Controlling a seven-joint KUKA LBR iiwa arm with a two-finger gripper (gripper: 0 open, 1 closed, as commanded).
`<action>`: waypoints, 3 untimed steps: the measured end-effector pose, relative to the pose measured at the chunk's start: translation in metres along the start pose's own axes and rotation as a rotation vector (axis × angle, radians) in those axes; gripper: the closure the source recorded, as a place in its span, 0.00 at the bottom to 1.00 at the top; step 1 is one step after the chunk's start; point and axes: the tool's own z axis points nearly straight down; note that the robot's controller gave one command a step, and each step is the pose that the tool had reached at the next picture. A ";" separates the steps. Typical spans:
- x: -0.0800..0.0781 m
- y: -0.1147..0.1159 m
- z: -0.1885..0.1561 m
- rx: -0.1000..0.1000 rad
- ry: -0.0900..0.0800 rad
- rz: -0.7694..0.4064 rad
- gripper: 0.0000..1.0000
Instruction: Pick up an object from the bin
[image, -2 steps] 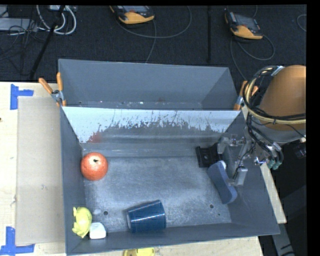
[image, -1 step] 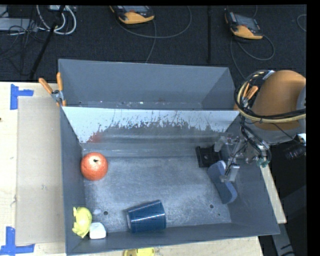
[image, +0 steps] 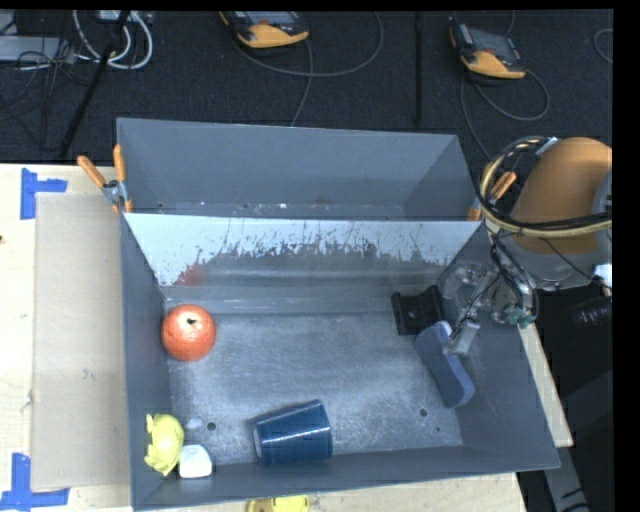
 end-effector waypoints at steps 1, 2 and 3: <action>-0.019 -0.002 0.018 -0.001 -0.006 0.170 0.00; -0.022 0.012 0.087 -0.008 0.002 0.320 0.00; -0.018 0.019 0.080 0.003 -0.009 0.420 1.00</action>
Offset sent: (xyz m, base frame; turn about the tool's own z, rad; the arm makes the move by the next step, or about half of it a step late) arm 0.0229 -0.0004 -0.0854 0.3241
